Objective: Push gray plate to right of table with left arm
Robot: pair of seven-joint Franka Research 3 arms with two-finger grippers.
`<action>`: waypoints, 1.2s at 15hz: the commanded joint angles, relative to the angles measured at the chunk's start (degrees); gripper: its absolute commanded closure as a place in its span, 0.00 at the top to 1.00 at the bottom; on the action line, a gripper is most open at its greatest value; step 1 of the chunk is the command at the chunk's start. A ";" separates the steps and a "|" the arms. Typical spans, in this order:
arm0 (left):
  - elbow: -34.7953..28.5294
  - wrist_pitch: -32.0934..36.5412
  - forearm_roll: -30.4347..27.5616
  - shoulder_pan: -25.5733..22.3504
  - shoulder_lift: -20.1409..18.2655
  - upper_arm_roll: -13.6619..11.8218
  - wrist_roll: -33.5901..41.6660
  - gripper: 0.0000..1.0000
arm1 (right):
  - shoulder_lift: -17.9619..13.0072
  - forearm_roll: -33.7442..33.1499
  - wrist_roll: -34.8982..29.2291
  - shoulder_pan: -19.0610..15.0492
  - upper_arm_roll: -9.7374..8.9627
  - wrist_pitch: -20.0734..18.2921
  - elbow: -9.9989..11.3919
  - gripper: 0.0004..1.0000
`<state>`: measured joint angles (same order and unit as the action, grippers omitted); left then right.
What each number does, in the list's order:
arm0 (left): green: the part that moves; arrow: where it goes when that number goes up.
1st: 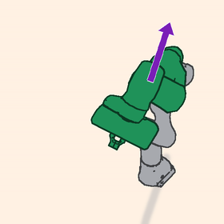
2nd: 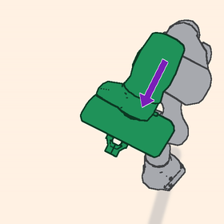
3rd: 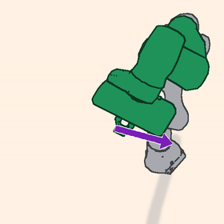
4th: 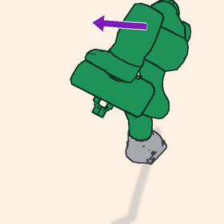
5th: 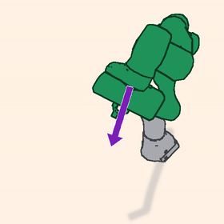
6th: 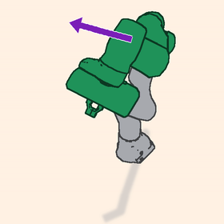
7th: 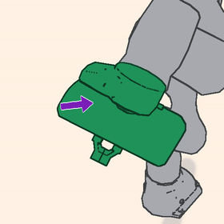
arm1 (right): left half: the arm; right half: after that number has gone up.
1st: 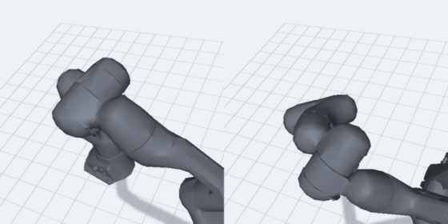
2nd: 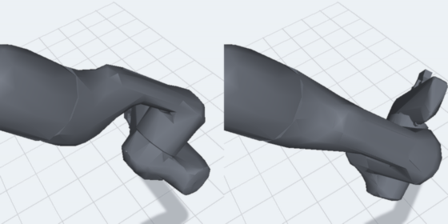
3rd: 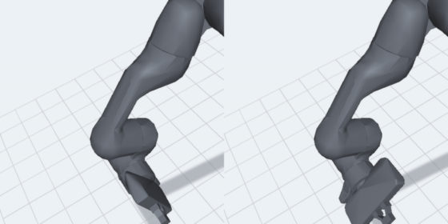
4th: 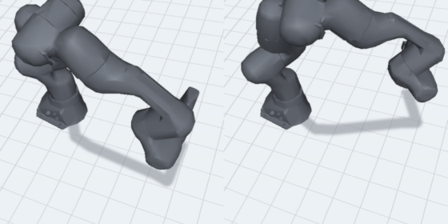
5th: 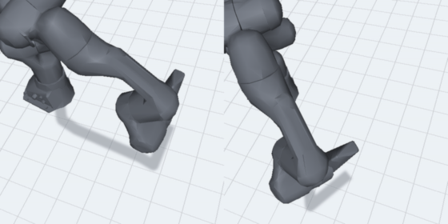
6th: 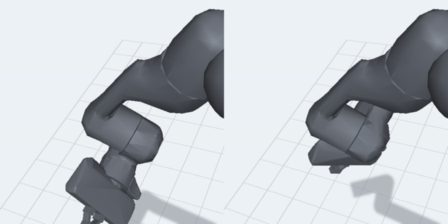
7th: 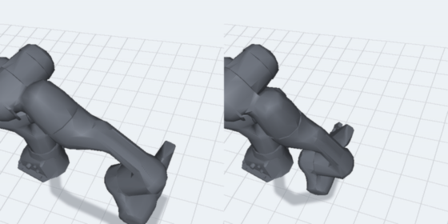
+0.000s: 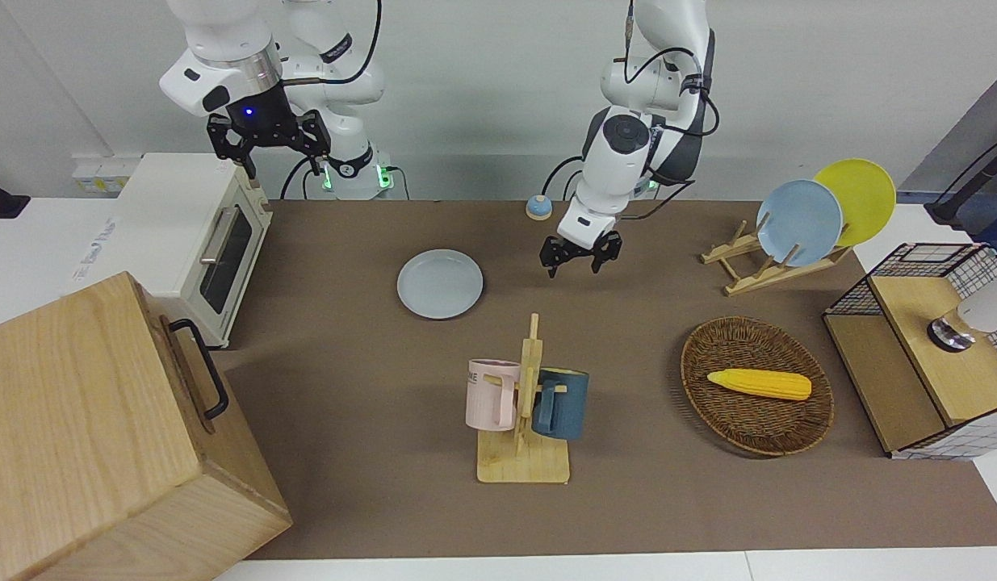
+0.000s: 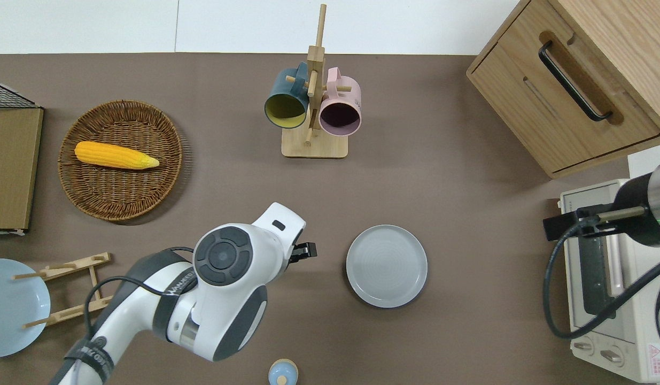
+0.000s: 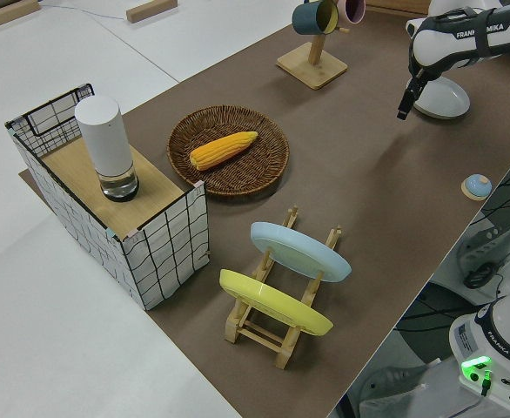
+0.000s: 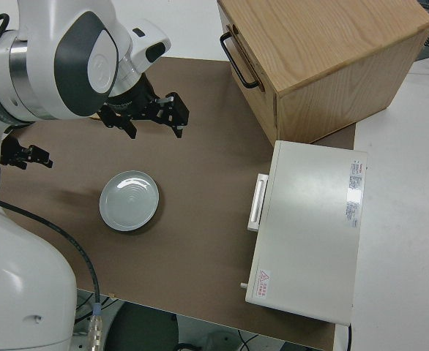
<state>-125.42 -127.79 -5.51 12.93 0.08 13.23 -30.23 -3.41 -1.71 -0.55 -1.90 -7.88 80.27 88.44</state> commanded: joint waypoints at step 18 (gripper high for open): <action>16.35 34.53 3.84 -12.50 -13.87 -5.93 20.30 0.99 | -0.54 -0.48 0.46 -1.35 -1.09 -0.82 -0.03 1.00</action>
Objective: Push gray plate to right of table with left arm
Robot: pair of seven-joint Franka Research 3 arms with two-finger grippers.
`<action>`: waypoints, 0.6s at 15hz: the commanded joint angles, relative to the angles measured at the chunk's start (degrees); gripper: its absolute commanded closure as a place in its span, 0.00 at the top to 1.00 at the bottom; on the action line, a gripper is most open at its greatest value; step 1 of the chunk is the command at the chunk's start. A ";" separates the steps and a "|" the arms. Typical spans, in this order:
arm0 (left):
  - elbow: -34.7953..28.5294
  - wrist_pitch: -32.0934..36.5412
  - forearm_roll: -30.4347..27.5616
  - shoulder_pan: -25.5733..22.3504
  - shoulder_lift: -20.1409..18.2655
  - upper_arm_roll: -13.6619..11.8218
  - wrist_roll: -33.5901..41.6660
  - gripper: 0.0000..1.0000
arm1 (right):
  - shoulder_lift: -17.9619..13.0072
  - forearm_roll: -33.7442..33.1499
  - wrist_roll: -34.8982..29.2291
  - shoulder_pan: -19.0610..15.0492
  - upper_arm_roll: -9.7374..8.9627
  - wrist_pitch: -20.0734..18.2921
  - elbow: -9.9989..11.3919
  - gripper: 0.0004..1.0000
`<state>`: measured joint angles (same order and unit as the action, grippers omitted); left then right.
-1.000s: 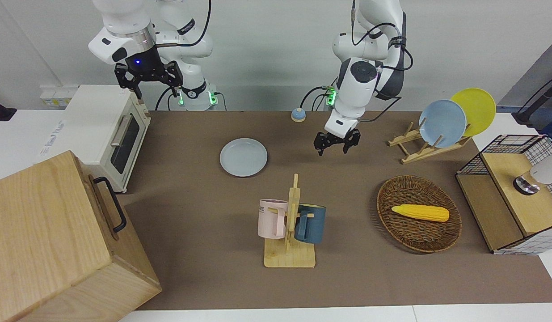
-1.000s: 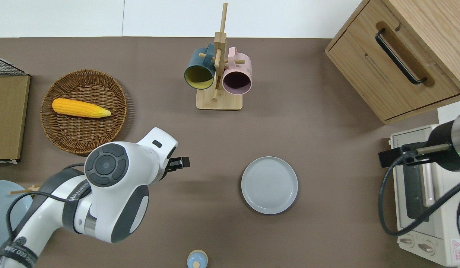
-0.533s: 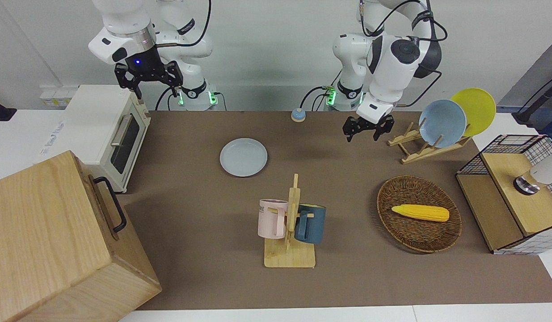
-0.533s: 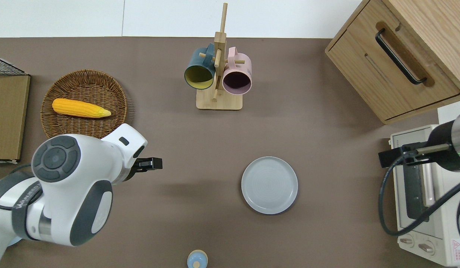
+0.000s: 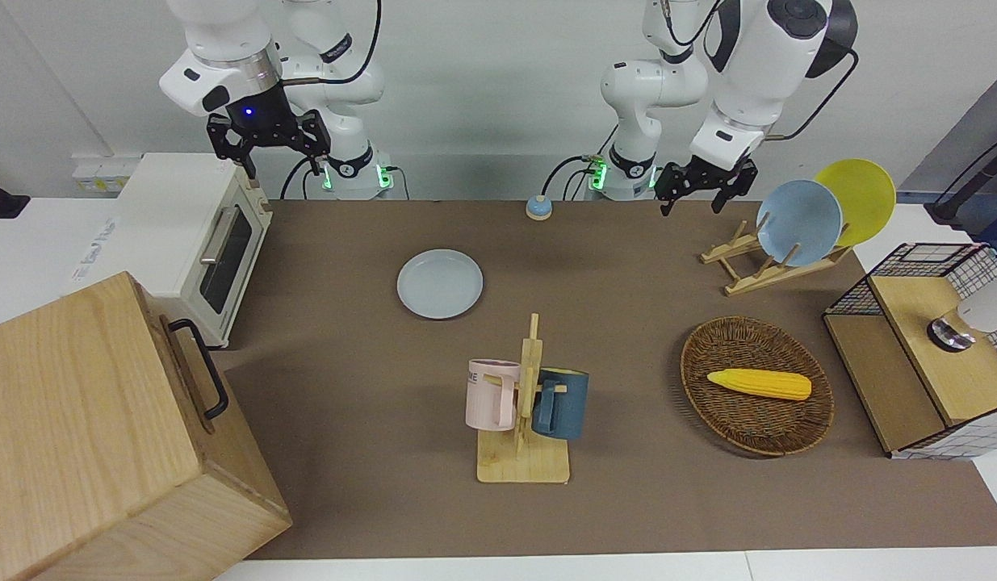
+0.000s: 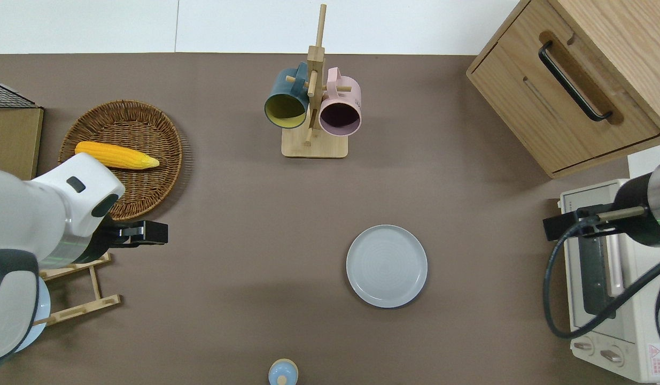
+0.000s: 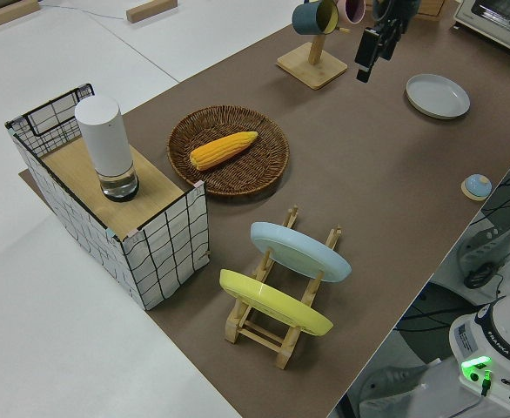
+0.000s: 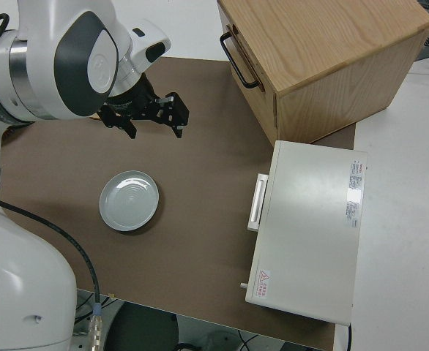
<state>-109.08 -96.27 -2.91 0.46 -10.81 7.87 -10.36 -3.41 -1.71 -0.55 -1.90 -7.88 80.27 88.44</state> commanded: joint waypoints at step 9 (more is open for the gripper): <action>8.89 9.44 0.71 0.07 -3.69 -1.28 -0.36 0.99 | -0.54 -0.48 0.46 -1.35 -1.09 -0.82 -0.03 1.00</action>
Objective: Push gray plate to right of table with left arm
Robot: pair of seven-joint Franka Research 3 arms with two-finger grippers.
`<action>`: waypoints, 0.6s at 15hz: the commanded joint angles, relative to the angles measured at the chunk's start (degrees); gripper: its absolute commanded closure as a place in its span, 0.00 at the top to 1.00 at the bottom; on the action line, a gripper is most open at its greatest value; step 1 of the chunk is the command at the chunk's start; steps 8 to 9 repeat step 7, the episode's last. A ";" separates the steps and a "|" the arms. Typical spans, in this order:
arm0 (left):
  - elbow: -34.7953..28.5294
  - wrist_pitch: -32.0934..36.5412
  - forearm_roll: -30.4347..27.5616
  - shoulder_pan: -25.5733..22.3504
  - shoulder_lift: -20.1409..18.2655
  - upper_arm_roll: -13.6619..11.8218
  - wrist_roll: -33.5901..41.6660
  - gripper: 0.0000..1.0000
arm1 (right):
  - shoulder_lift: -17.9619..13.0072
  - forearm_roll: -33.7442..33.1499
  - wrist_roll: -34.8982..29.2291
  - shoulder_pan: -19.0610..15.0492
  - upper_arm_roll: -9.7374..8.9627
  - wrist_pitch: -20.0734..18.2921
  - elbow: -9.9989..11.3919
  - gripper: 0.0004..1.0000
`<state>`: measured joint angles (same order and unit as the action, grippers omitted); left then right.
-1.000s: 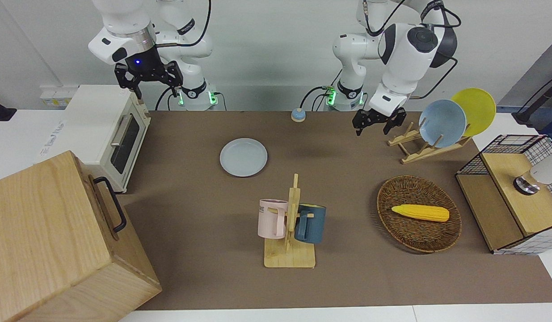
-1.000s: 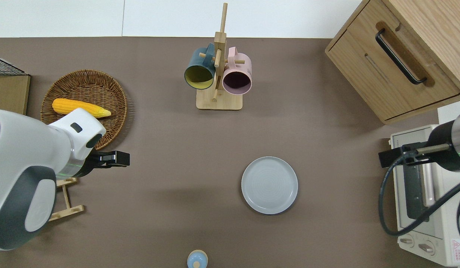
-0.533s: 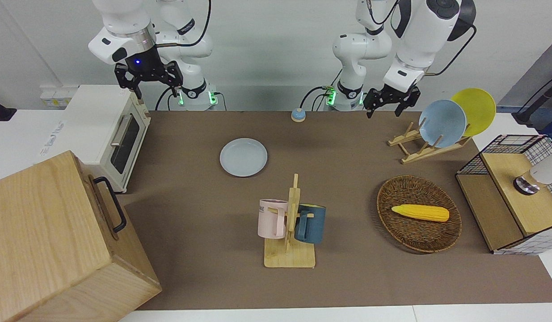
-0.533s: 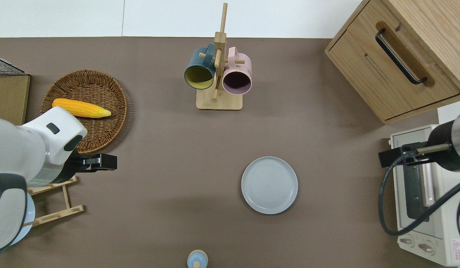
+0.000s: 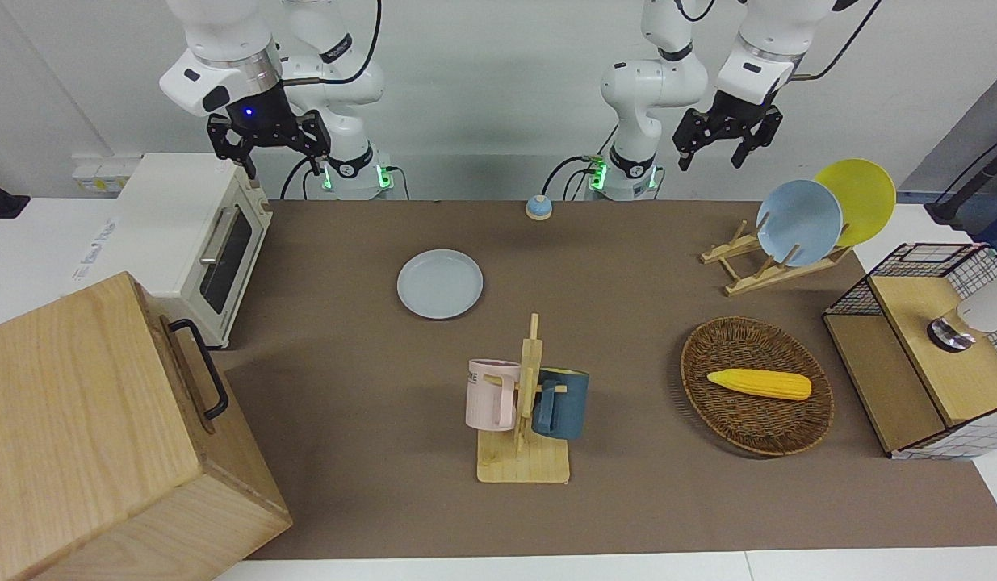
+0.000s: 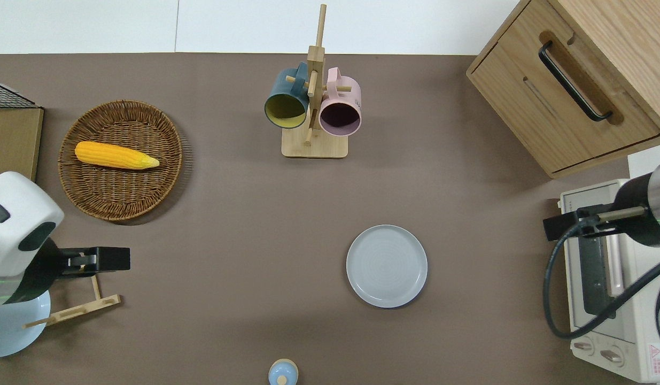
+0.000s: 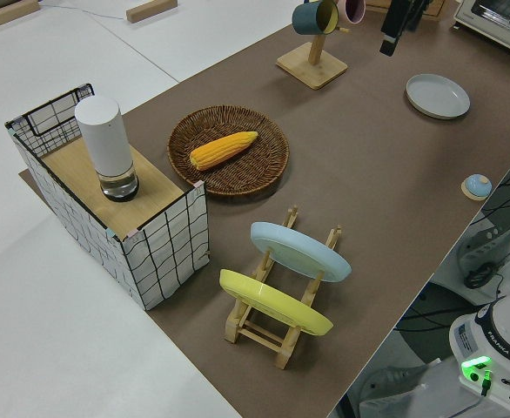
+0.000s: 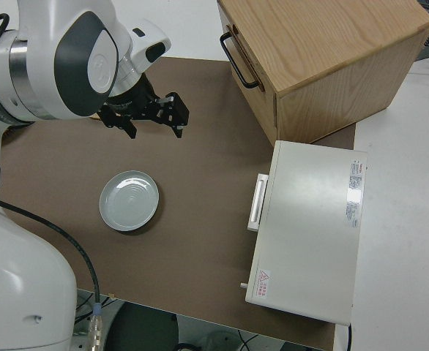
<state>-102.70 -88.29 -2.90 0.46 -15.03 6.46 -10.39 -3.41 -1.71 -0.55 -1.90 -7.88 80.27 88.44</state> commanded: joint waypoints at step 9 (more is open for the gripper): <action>2.59 0.49 1.15 -0.10 0.70 0.13 -0.42 0.99 | -0.54 -0.57 0.46 -1.35 -1.09 -0.82 -0.03 1.00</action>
